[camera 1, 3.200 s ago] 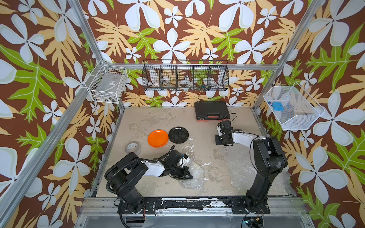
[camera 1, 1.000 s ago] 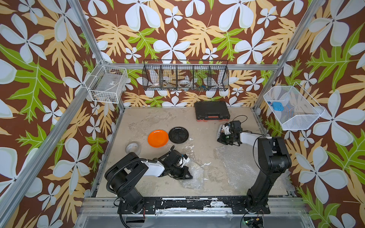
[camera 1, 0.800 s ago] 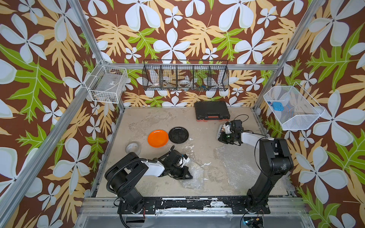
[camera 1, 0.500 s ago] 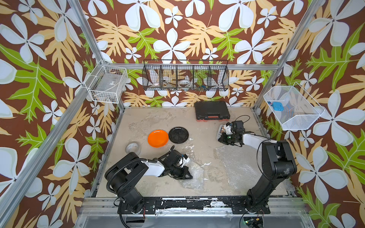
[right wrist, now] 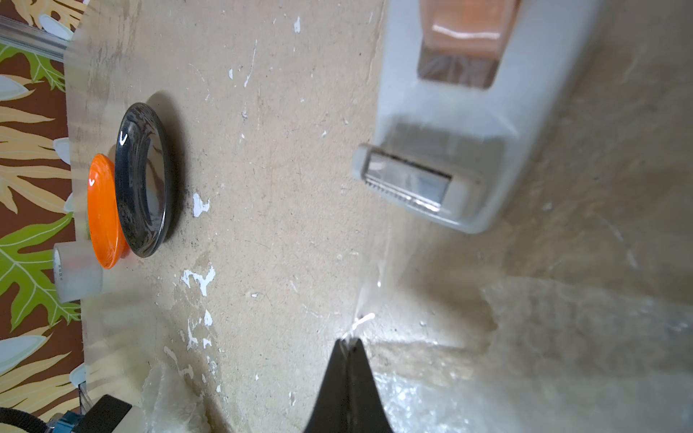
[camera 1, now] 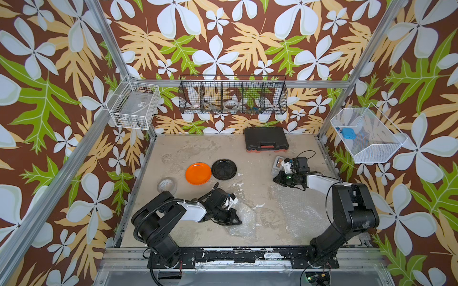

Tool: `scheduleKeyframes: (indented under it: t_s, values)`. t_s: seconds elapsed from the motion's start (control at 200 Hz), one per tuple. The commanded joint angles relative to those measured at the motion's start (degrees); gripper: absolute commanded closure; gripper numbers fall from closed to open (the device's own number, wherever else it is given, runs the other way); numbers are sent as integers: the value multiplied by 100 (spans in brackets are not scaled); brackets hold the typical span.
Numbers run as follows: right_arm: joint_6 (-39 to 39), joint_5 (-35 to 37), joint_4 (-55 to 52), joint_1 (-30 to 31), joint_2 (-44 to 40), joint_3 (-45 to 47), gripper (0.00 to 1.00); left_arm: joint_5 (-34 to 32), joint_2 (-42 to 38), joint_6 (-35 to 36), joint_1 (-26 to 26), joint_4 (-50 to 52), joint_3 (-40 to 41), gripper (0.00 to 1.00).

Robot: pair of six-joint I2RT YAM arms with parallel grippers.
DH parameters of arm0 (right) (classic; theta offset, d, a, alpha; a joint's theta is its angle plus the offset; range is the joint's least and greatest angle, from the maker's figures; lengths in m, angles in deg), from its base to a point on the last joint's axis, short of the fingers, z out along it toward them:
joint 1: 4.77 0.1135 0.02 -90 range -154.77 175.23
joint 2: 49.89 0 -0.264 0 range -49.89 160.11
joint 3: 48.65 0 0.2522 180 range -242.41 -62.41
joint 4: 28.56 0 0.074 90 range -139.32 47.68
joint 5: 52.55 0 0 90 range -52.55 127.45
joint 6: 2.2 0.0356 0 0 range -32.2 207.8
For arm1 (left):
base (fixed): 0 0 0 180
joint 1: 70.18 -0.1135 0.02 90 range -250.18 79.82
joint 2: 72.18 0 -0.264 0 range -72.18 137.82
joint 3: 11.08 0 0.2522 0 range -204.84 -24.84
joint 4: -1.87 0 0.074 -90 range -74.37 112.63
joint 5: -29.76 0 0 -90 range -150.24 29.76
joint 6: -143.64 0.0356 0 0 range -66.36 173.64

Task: Wrap dinner plates in bubble wrap
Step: Tear off the tape using the Tape Cutter.

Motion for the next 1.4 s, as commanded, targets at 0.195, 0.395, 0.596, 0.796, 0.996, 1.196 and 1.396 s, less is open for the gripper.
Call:
scheduleKeyframes:
  t_s: [0.195, 0.395, 0.596, 0.796, 0.996, 1.196, 1.396]
  values:
    - [-93, 270, -346, 21, 275, 78, 100, -923, 110, 96, 8, 1666, 175, 92]
    - [-126, 733, -511, 15, 412, 174, 100, -920, 94, 85, 8, 1661, 188, 92]
    - [-156, 1085, -701, 8, 398, 215, 100, -923, 84, 85, 13, 1670, 193, 92]
    - [-218, 1324, -932, -3, 289, 246, 100, -927, 75, 46, 13, 1619, 246, 92]
    - [-236, 1341, -991, -21, 147, 353, 100, -896, 84, 24, 11, 1564, 263, 92]
    - [-217, 1052, -1297, -27, -508, -7, 100, -906, 31, 15, 12, 1573, 254, 92]
    - [-282, 151, -1818, -28, -1097, -470, 100, -962, 0, 6, 8, 1590, 188, 92]
